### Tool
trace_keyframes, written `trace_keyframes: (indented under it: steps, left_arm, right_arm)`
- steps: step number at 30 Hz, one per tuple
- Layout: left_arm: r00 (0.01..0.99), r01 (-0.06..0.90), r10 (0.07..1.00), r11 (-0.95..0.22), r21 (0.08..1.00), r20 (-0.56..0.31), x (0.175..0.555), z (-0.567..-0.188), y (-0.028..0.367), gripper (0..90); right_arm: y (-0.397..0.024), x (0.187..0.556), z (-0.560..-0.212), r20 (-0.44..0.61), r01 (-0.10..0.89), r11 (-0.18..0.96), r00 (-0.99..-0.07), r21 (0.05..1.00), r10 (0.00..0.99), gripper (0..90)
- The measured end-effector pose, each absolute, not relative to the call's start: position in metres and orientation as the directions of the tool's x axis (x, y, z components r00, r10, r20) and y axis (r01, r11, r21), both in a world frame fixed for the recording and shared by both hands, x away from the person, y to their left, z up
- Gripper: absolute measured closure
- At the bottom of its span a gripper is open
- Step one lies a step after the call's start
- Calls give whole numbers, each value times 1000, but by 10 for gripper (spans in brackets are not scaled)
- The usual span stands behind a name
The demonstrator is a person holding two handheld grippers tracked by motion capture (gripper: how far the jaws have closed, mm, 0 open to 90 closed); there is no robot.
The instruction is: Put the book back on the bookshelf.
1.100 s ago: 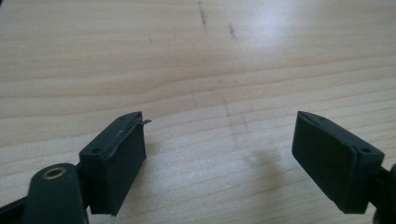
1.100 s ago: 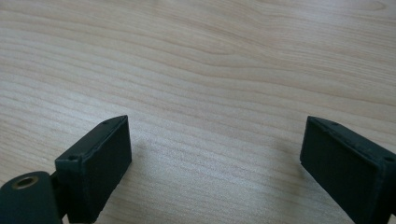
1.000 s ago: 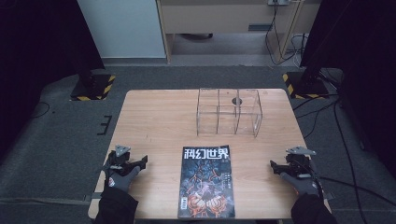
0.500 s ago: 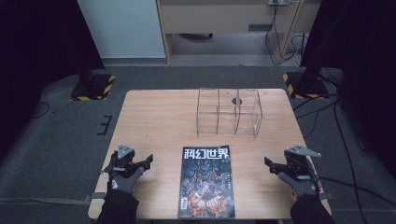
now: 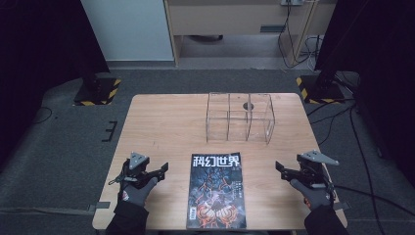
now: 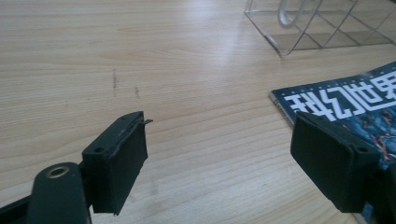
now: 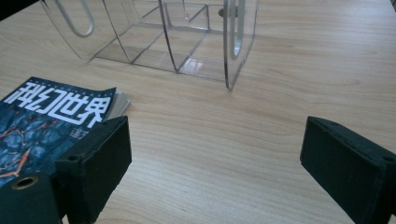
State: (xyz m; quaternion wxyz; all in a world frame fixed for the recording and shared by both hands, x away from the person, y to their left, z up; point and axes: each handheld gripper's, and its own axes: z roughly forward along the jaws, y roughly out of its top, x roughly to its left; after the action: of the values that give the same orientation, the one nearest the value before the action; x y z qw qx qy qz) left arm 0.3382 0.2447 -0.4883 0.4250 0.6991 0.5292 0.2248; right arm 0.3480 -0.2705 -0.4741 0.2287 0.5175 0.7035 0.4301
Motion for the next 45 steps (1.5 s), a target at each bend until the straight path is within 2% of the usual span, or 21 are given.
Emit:
trace_keyframes:
  steps: [26, 45]
  left_arm:
    - [413, 529, 897, -99, 843, -155, 337, -487, 212, 183]
    - [480, 522, 871, -189, 832, -104, 339, -498, 186, 204]
  right_arm:
    - [-217, 348, -464, 124, 517, 156, -467, 842, 876, 111]
    - [-184, 347, -477, 116, 525, 205, -514, 826, 850, 125]
